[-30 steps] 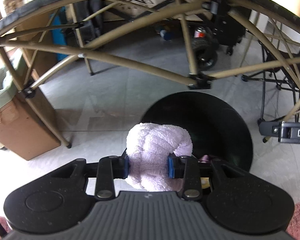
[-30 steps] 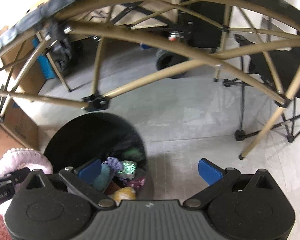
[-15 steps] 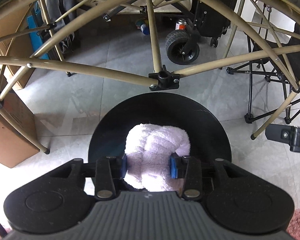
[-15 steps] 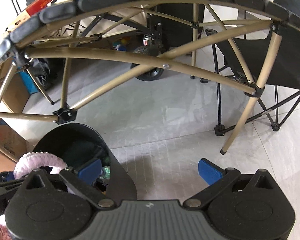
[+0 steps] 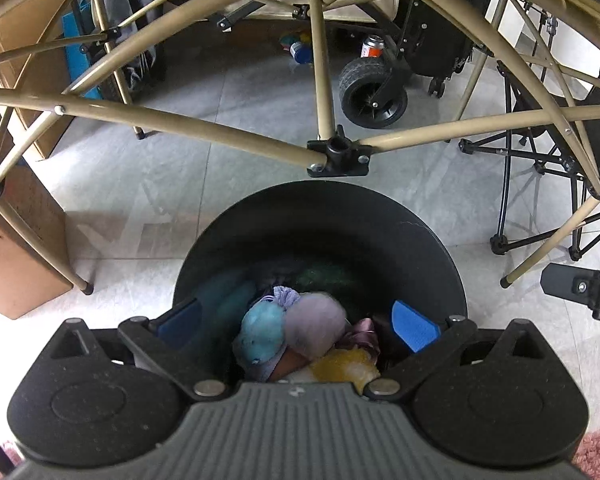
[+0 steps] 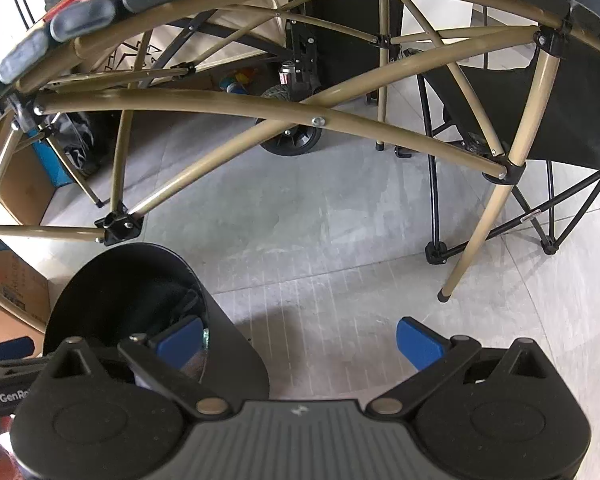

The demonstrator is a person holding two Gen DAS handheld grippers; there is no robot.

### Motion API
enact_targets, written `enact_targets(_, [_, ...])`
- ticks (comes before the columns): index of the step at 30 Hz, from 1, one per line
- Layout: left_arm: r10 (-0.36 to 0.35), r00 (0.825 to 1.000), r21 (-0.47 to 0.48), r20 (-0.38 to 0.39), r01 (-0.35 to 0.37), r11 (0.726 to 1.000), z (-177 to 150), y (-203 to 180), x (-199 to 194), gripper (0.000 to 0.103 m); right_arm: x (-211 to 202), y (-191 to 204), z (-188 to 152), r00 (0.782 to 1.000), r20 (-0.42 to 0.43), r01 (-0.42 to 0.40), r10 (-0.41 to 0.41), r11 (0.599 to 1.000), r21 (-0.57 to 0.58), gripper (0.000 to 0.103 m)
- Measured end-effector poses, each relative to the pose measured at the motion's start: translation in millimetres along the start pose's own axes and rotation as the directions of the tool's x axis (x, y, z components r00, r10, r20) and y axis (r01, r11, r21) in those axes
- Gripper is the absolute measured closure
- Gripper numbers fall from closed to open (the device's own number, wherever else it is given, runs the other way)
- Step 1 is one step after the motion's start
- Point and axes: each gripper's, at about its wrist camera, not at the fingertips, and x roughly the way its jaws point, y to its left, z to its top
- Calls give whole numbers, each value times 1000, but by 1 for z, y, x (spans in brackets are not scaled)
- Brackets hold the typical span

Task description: Collect trash

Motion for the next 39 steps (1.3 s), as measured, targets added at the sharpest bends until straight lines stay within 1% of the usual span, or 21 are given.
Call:
enact_targets(7, [-16,998,-32,56,17,999,-2,13,-30,0,-18,10,-2,999,41,-26,27,999,-34,0])
enact_targets(11, [-24,992,-66,122,32,997,-5,27,-63,0,-40,17,-6,995,86,-51,56,997,-52,0])
enact_targets(18, [-13,966,-88,257,37,995,-16,45,-134,0,-99,27,-19,972,203,-108,121,991,-76,0])
enact_targets(20, [-11,958,-74,287,34,997,-21,48,-154,0,-117,31,-26,962,229,-127,146,987,-97,0])
enact_targets(22, [-6,945,-52,326,25,998,-29,51,-176,0,-137,34,-33,951,254,-147,175,981,-125,0])
enact_targets(26, [2,921,-25,389,8,1000,-50,61,-215,0,-174,42,-54,928,296,-180,225,968,-173,0])
enact_targets(28, [2,912,-18,410,6,1000,-62,65,-229,0,-193,46,-69,915,305,-205,263,956,-208,0])
enact_targets(30, [2,907,-13,422,3,1000,-75,67,-242,0,-209,51,-86,905,313,-214,287,945,-249,0])
enact_targets(34, [-7,909,2,417,7,1000,-101,74,-257,0,-236,63,-118,897,321,-200,305,926,-319,0])
enact_targets(37, [-4,907,11,420,-1,1000,-121,75,-266,0,-256,68,-137,895,327,-191,303,924,-332,0])
enact_targets(39, [-6,907,8,421,3,1000,-133,79,-271,0,-270,70,-150,892,349,-168,287,928,-332,0])
